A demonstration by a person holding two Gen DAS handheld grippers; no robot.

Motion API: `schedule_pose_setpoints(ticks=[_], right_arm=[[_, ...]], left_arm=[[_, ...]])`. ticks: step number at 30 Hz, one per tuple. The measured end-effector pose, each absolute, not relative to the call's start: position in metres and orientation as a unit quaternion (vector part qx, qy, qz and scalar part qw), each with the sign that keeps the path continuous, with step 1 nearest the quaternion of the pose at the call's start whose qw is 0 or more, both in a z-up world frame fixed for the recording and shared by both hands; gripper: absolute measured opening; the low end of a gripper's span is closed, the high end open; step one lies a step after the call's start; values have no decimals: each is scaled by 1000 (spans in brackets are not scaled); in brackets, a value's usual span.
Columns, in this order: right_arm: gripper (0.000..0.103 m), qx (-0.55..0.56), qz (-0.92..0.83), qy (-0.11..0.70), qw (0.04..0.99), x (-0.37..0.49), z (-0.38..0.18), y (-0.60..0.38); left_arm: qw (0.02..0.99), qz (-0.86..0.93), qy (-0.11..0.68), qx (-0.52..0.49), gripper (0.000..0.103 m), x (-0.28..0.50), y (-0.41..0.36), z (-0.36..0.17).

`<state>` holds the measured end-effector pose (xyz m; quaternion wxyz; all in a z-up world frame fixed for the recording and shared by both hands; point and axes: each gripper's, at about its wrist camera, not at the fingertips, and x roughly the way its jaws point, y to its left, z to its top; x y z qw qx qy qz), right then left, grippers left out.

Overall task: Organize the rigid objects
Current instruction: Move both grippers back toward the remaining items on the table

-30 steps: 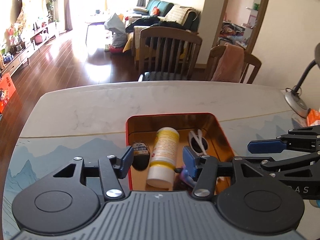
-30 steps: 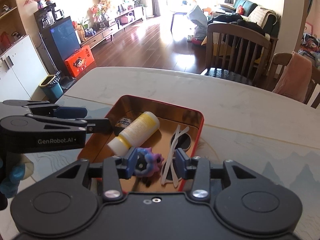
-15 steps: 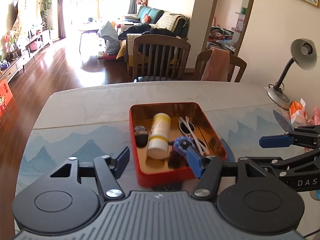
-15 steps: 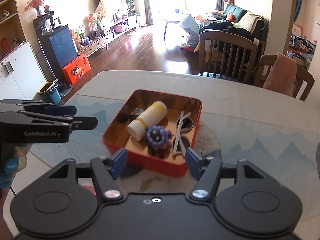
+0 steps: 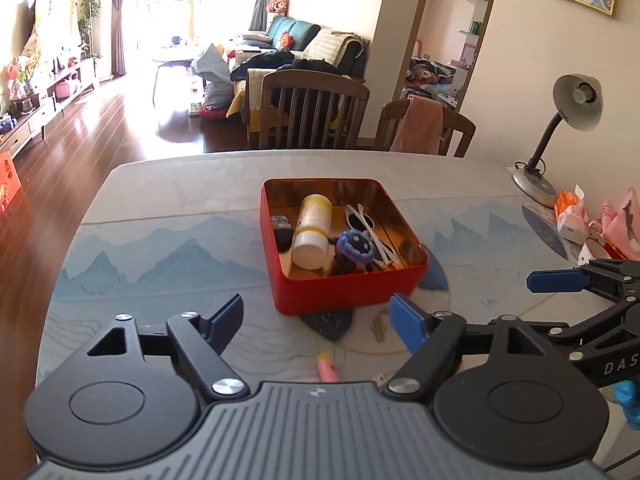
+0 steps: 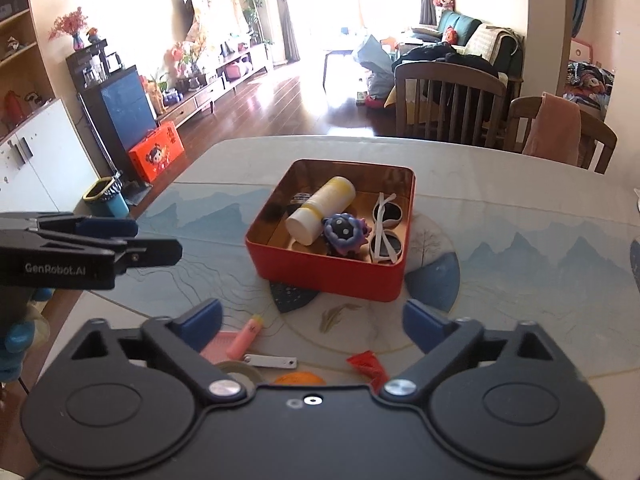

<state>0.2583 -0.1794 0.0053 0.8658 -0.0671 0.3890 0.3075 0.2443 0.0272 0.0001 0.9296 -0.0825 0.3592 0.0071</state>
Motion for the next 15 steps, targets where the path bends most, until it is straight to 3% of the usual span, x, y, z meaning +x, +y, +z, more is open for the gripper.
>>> schedule_pose_setpoints(ticks=[15], right_arm=[[103, -56, 301, 399, 864, 228, -23, -188]], left_arm=[[935, -3, 349, -58, 85, 194, 12, -27]])
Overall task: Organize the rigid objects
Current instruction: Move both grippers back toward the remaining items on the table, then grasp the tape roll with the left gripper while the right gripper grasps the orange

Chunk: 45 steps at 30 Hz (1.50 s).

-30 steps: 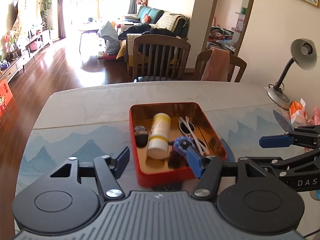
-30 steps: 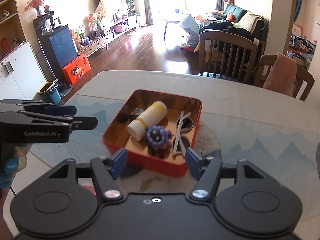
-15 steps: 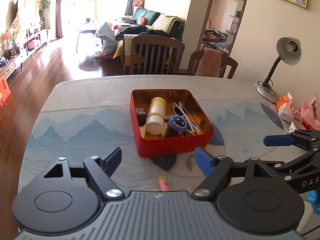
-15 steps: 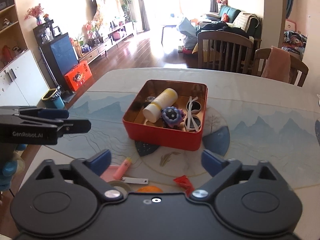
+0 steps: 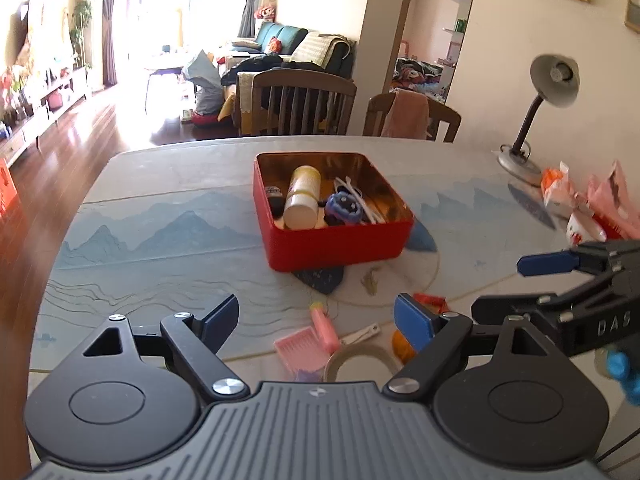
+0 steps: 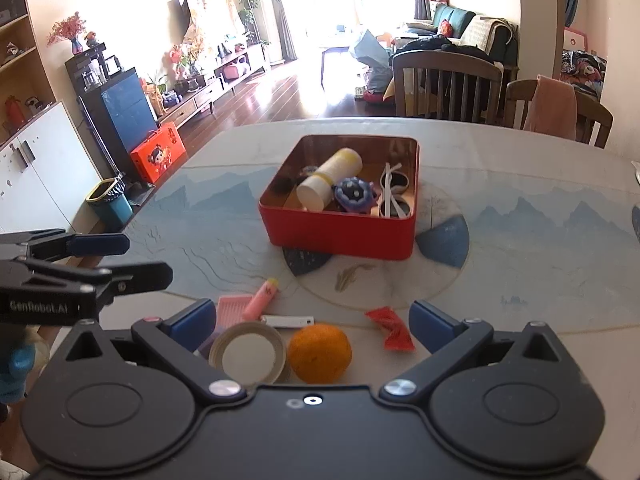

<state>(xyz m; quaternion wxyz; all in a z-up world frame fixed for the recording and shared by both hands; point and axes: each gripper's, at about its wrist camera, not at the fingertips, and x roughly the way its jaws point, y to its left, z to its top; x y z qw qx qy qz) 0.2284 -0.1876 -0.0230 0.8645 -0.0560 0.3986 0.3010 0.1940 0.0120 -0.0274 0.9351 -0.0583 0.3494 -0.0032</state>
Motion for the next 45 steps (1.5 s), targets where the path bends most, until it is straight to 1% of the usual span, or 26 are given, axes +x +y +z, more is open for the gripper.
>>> schedule_pose_setpoints(ticks=[10, 28, 40, 45], right_arm=[[103, -52, 284, 423, 859, 228, -46, -198], [102, -52, 283, 475, 831, 240, -82, -192], [91, -28, 285, 501, 817, 255, -95, -176], [82, -20, 283, 511, 812, 260, -99, -173]], left_arm=[[924, -32, 377, -45, 85, 182, -8, -57], [908, -43, 417, -10, 85, 202, -40, -109], [906, -23, 422, 13, 85, 217, -49, -121], [904, -25, 426, 21, 85, 221, -56, -126]])
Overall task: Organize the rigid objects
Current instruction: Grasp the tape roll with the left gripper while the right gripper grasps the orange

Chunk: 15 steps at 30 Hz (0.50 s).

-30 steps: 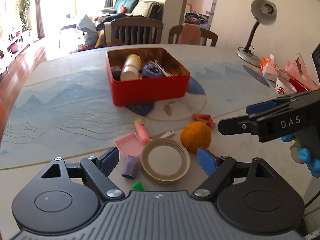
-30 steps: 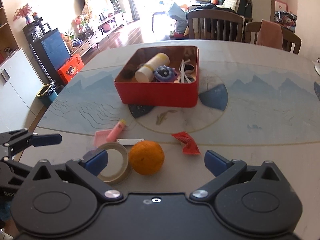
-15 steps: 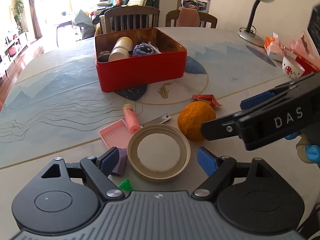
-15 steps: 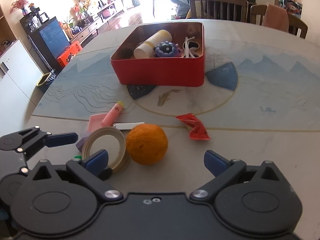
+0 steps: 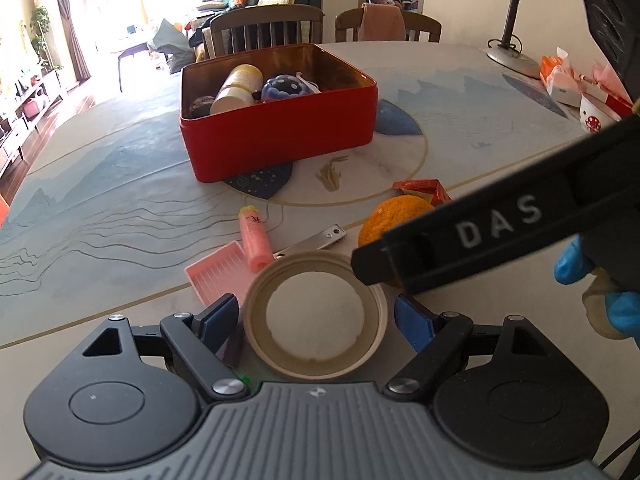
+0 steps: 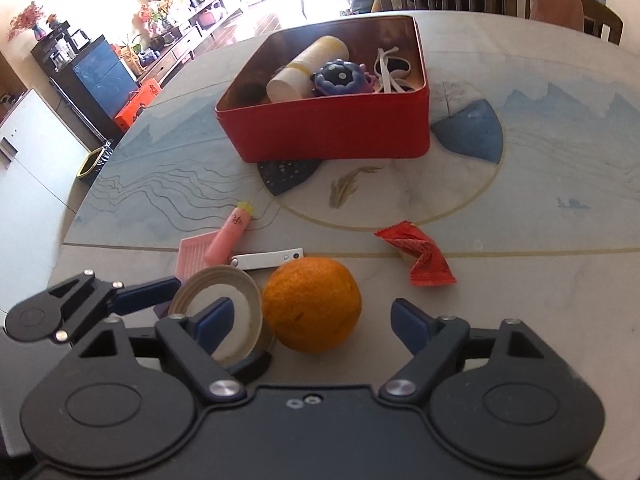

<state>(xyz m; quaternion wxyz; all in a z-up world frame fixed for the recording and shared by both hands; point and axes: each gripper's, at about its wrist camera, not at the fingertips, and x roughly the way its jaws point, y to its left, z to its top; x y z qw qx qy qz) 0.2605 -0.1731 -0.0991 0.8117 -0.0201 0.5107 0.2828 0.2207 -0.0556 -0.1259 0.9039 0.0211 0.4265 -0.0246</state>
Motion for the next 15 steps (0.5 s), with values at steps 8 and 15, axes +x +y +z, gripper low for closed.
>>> schedule_pose_setpoints(ticks=[8, 15], right_arm=[[73, -12, 278, 514, 812, 264, -102, -172], [56, 0, 278, 517, 810, 266, -104, -173]], left_arm=[[903, -21, 429, 20, 81, 225, -57, -127], [901, -18, 434, 13, 77, 227, -54, -127]])
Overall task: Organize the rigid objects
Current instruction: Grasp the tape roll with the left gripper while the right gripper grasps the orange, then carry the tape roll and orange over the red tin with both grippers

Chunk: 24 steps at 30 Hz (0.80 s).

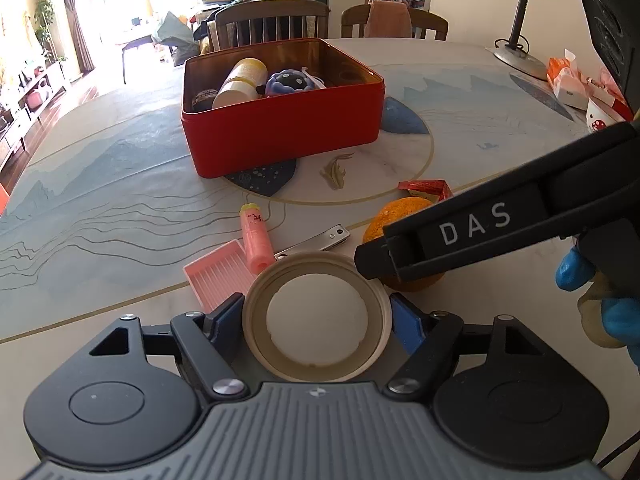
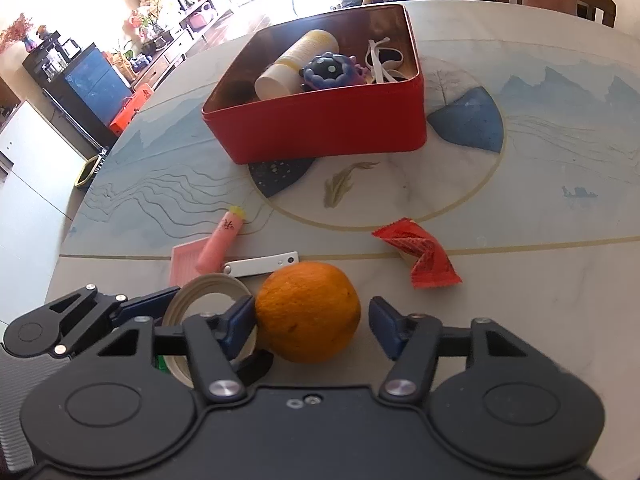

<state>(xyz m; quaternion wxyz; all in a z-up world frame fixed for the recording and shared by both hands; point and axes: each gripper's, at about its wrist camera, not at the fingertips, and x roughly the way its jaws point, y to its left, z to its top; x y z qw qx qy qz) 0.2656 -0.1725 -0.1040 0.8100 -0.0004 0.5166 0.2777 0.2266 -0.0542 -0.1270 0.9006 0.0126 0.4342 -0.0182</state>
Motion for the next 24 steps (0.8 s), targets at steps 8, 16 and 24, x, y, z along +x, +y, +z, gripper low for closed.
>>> schedule_pose_setpoints(ticks=[8, 16, 24], right_arm=[[53, 0, 271, 511, 816, 261, -100, -173], [53, 3, 264, 507, 820, 259, -86, -183], [53, -21, 266, 490, 830, 260, -63, -185]], left_arm=[[898, -21, 440, 5, 77, 226, -53, -126], [896, -27, 442, -19, 77, 223, -46, -117], [900, -18, 432, -47, 77, 219, -32, -97]])
